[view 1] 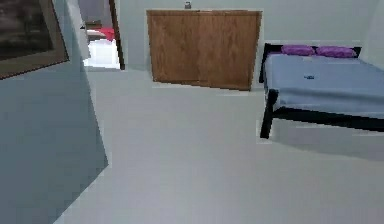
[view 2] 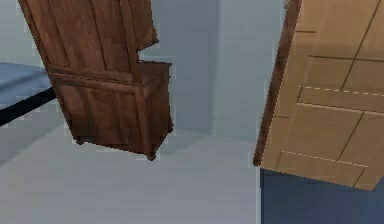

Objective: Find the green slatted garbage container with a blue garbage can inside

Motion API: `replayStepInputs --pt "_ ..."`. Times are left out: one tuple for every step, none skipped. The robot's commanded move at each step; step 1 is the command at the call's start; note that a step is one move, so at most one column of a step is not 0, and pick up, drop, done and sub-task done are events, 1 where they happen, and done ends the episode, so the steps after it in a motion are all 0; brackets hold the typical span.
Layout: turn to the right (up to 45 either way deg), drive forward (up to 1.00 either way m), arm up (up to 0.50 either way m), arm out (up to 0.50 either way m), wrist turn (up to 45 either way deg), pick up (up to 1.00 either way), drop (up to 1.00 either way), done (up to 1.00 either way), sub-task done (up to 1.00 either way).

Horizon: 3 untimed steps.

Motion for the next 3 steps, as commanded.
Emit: replayStepInputs --pt "-6.0 0.0 0.0 0.0 0.0 0.0 0.0 0.0 0.0" --pt "0.0 0.25 0.0 0.0 0.0 0.0 0.0 0.0 0.0" --pt "-6.0 0.0 0.0 0.0 0.0 0.0 0.0 0.0 0.0"
